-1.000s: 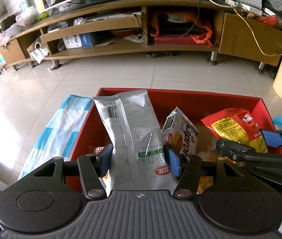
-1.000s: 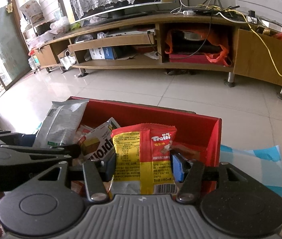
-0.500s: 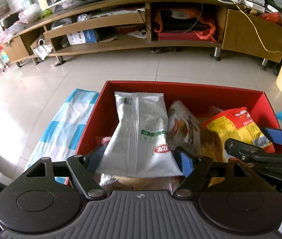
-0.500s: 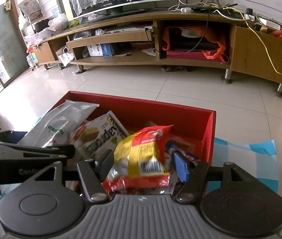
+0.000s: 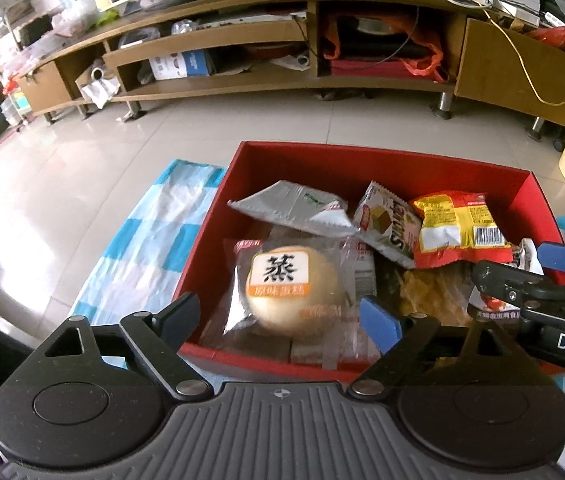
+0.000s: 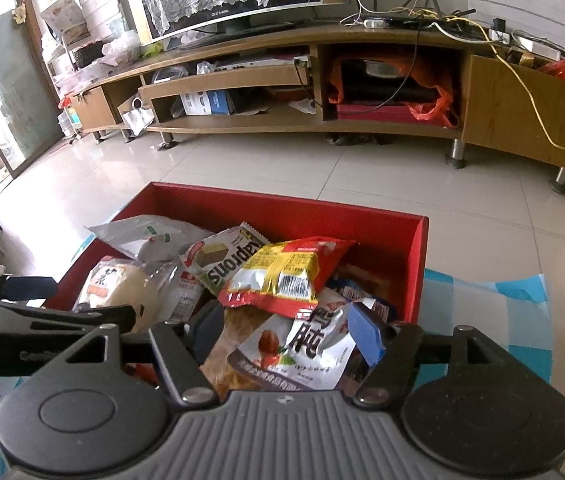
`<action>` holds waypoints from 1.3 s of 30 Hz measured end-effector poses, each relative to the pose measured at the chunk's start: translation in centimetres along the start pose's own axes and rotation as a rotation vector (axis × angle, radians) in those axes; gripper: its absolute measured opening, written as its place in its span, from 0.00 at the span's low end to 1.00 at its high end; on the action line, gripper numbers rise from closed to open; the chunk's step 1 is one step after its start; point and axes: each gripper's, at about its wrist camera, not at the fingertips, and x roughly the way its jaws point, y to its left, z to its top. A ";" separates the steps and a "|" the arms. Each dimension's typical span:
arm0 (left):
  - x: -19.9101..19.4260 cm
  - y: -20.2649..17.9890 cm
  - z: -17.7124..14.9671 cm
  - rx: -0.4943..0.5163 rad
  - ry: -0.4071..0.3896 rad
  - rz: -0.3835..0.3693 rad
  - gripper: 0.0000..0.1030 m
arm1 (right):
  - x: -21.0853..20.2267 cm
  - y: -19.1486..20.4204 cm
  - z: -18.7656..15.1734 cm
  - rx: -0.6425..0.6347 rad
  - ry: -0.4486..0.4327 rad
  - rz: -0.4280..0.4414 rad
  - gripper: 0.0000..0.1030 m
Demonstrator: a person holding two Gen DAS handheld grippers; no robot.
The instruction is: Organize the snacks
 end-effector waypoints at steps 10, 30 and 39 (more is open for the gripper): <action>-0.9 0.4 -0.9 -0.016 -0.001 0.015 0.93 | -0.5 0.1 -0.8 0.014 0.016 -0.014 0.66; -3.3 0.3 -3.1 -0.011 -0.007 0.001 0.95 | -3.6 0.6 -3.3 0.051 0.025 -0.006 0.67; -4.4 0.6 -4.6 -0.011 -0.002 -0.012 0.95 | -5.5 1.1 -4.7 0.068 0.011 0.000 0.70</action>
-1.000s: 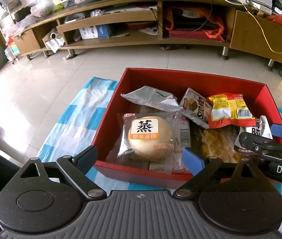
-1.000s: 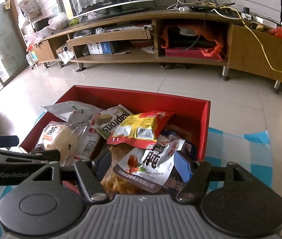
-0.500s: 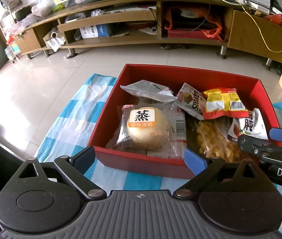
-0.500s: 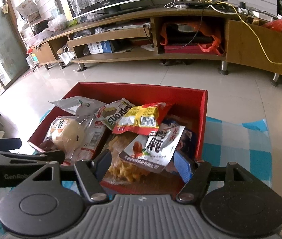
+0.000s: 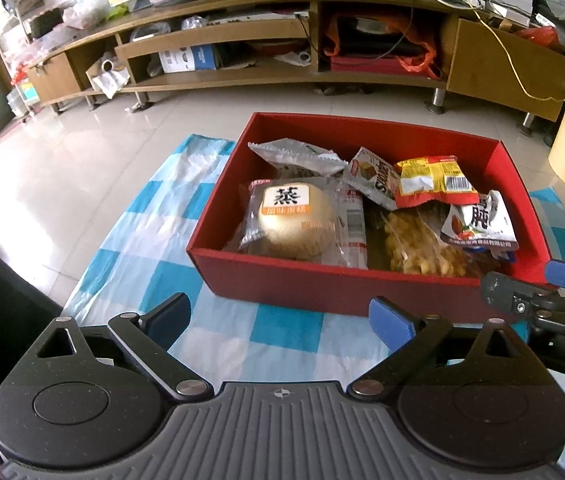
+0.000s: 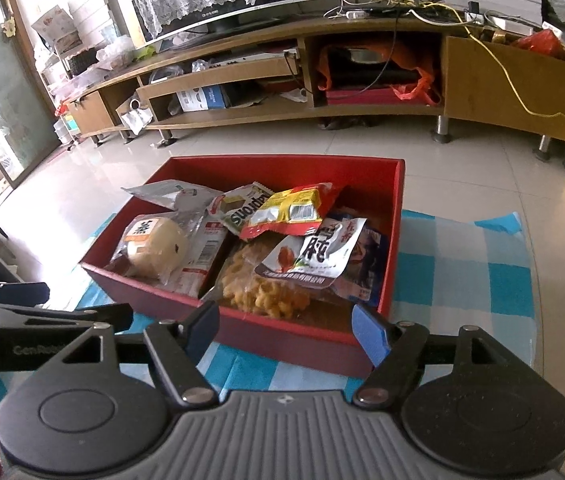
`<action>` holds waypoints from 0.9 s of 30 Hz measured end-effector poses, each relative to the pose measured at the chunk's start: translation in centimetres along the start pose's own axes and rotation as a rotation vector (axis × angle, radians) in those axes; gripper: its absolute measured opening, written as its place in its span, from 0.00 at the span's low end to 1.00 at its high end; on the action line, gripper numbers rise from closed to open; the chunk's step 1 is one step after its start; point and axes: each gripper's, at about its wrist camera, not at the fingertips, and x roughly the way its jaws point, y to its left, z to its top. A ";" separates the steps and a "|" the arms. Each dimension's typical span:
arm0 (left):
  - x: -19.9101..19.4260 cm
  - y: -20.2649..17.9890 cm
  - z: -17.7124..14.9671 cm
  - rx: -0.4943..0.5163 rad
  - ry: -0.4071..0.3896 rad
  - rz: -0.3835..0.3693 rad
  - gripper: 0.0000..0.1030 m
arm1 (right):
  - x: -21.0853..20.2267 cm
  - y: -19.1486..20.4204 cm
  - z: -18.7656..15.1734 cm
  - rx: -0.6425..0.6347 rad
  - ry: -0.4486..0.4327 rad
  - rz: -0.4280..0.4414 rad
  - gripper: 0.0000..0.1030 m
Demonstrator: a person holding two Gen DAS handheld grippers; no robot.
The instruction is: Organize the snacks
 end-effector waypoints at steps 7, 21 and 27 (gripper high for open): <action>-0.8 0.3 -1.2 0.005 0.007 -0.010 0.95 | -0.8 0.6 -1.2 0.004 0.005 0.007 0.70; -2.2 1.0 -3.9 -0.002 0.029 -0.034 0.96 | -2.8 1.1 -3.6 0.029 0.007 0.011 0.70; -2.6 1.4 -5.1 0.000 0.043 -0.036 0.96 | -3.5 1.2 -4.6 0.032 0.012 0.004 0.70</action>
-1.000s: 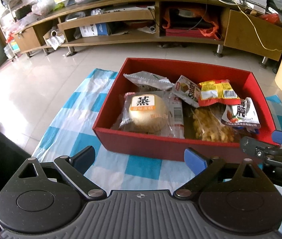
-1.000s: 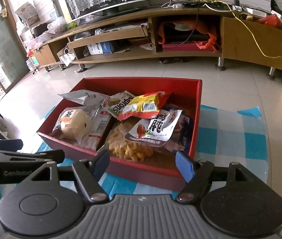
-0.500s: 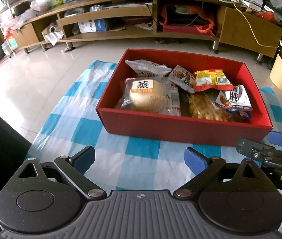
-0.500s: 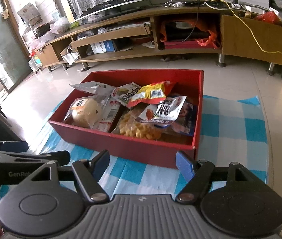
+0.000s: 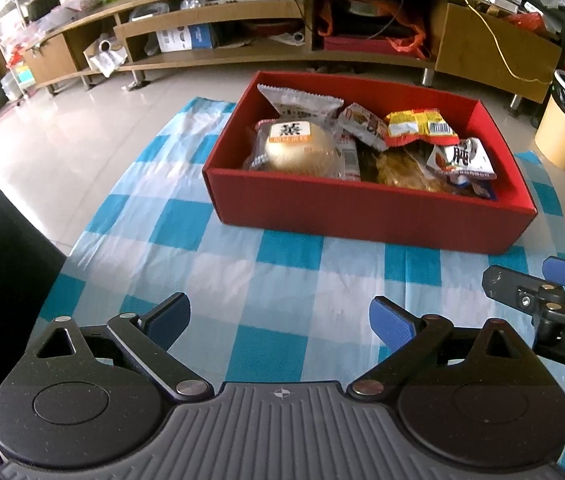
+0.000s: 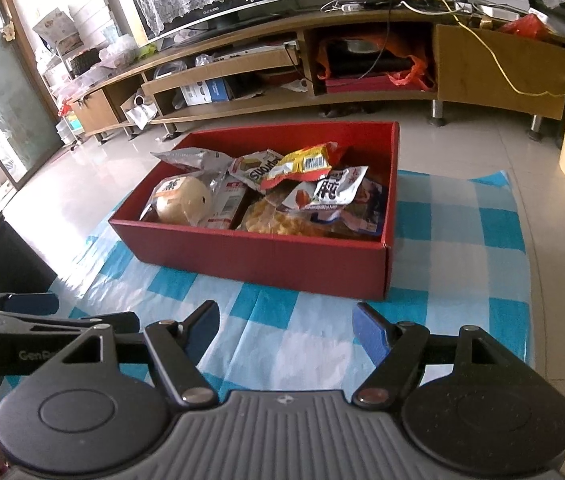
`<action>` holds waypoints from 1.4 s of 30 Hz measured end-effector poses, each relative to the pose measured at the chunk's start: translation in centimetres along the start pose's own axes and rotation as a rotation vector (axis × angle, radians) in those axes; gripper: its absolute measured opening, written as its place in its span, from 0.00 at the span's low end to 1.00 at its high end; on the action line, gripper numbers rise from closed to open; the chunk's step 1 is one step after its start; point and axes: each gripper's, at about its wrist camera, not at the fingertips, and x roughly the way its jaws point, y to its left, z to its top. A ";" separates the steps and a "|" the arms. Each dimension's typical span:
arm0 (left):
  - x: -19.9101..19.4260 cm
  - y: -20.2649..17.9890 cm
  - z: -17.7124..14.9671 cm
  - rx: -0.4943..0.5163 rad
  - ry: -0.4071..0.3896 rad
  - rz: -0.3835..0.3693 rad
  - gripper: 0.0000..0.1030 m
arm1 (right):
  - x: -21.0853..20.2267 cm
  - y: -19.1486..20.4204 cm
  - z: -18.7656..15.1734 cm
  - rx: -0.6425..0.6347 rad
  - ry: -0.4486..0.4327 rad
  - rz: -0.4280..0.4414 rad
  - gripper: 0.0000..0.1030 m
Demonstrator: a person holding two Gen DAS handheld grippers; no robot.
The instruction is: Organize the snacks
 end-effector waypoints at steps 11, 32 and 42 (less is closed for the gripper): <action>-1.0 0.3 -1.9 0.007 0.014 -0.012 0.96 | -1.0 0.4 -2.1 0.014 0.023 0.004 0.70; -2.7 0.5 -4.7 0.023 0.022 -0.040 0.98 | -2.8 1.6 -4.8 0.032 0.028 0.041 0.71; -2.6 0.5 -4.9 0.025 0.023 -0.037 0.98 | -2.8 1.7 -5.2 0.037 0.034 0.045 0.71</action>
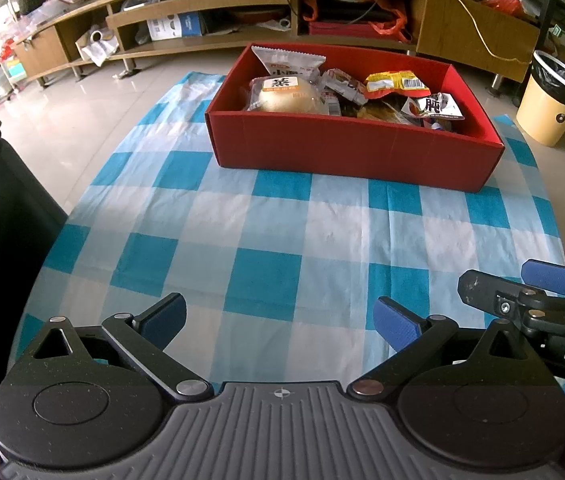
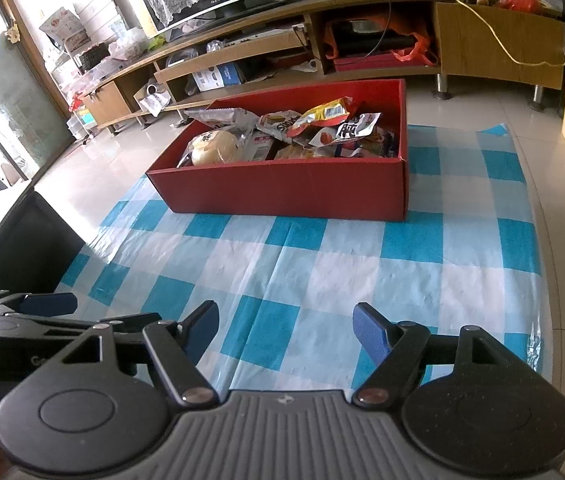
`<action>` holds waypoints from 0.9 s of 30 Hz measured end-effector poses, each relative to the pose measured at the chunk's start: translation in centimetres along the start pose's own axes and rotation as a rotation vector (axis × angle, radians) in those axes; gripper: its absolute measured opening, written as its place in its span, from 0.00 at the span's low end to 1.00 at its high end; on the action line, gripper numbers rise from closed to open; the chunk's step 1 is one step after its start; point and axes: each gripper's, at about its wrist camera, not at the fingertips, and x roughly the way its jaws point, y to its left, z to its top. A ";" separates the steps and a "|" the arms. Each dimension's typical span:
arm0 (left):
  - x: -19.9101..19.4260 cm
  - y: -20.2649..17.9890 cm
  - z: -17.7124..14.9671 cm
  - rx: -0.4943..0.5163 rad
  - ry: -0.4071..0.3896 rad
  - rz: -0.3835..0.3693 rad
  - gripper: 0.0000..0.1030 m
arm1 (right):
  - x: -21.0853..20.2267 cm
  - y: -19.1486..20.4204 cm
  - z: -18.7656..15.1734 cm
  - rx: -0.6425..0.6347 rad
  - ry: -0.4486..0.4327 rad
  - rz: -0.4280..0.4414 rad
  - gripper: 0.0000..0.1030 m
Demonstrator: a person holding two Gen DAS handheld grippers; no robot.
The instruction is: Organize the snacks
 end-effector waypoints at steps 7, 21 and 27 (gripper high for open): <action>0.1 0.0 -0.1 -0.001 0.004 0.004 0.98 | 0.1 0.0 0.0 -0.001 0.009 0.002 0.71; 0.2 0.0 -0.1 0.001 0.005 0.007 0.98 | 0.4 0.0 0.0 0.001 0.018 0.004 0.71; 0.3 0.1 -0.2 0.001 0.004 0.011 0.98 | 0.5 0.0 -0.1 0.002 0.021 0.004 0.71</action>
